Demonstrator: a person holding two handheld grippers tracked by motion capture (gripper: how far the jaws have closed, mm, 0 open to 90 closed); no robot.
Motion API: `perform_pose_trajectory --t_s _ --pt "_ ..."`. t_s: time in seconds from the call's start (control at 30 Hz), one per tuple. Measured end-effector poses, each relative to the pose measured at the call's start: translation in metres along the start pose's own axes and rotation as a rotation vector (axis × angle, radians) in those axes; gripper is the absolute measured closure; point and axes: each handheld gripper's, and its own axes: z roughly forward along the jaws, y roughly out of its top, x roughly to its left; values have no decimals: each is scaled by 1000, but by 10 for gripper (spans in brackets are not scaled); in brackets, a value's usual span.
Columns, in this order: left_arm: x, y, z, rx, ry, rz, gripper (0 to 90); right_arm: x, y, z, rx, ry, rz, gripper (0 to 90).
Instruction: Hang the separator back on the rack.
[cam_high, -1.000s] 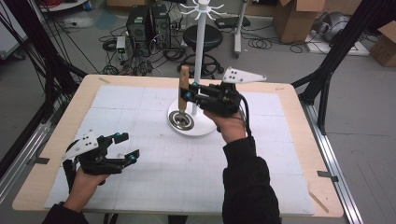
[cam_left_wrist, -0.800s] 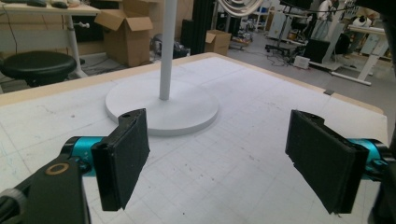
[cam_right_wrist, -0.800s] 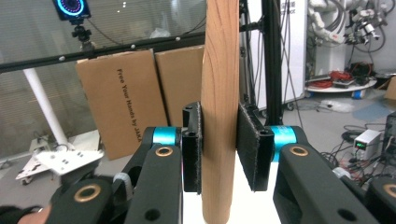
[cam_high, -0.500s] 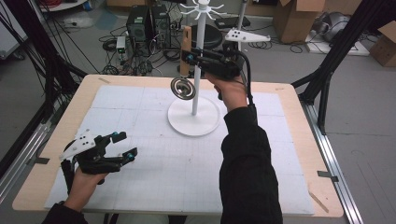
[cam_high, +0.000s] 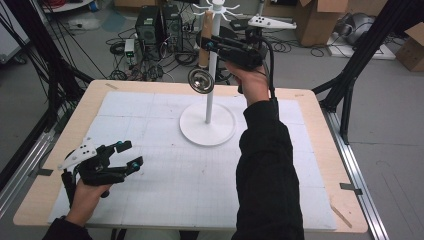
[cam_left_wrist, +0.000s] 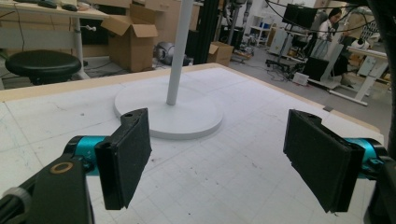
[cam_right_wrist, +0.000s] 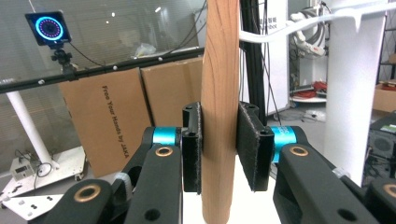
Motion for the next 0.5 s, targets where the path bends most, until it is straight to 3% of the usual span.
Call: perform_pose_trajectory --t_s 0.2,0.37,0.5 --pt "1 0 -2 -1 -3 -4 239 -8 -2 0 16 -29 22 721" --pt "2 0 -4 -1 0 -4 239 -6 -5 3 52 -39 10 721" --pt "5 -1 -6 -3 1 -17 240 0 -7 2 44 -54 1 710"
